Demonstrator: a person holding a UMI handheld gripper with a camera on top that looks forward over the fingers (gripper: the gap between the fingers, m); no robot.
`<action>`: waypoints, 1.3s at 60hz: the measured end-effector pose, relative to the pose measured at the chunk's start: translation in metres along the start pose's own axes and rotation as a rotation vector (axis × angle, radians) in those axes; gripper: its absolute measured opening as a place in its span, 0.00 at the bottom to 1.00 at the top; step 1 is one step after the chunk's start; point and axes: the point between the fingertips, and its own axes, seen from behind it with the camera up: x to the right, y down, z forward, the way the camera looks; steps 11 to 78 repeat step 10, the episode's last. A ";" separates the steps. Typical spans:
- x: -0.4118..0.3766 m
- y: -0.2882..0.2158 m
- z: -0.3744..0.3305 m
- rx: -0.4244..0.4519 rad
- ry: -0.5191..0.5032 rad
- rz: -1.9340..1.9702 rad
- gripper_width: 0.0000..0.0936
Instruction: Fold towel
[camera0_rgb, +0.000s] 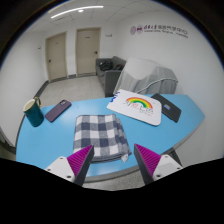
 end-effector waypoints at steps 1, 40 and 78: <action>-0.002 0.002 -0.009 0.002 -0.003 0.005 0.89; -0.021 0.029 -0.089 0.024 -0.041 0.057 0.89; -0.021 0.029 -0.089 0.024 -0.041 0.057 0.89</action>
